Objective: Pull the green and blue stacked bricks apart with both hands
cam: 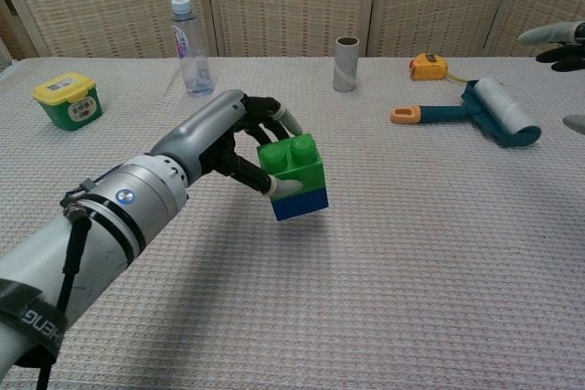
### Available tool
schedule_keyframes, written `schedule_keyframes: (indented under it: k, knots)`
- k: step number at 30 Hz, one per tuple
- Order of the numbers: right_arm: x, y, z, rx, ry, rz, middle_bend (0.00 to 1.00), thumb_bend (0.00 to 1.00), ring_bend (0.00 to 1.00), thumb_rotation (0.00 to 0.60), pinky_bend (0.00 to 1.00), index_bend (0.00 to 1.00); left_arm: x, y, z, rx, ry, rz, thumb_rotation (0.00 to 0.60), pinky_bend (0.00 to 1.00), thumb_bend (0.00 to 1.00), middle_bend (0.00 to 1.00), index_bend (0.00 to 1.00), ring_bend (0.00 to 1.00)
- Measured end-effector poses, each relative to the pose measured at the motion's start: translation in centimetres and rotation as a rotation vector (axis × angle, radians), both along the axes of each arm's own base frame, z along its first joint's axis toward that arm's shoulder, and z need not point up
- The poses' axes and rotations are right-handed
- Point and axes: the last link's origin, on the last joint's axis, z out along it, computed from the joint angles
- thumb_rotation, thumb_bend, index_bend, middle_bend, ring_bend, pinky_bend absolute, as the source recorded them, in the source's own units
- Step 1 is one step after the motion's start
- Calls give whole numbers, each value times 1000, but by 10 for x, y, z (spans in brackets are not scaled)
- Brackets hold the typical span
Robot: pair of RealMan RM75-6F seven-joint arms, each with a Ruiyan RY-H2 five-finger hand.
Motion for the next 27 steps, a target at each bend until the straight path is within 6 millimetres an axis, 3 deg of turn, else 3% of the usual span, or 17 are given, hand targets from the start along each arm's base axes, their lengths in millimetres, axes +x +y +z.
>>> schedule_keyframes:
  k: [7,17,22,27]
  knots:
    - [10,-21,-36,160,-195,-64,0,458,0,600,0,0,6,-1,5,-5,-28,-10,600,0,479,881,750,370]
    - [14,-42,-87,419,-424,-162,0,458,0,600,0,0,13,13,27,57,-76,3,600,0,479,881,750,370]
    - [15,-52,-99,475,-470,-165,0,457,0,600,0,0,12,14,35,51,-93,13,600,0,479,881,750,370]
    - [29,-65,-108,511,-530,-132,0,458,0,600,0,0,10,13,36,36,-98,20,600,0,480,881,750,370]
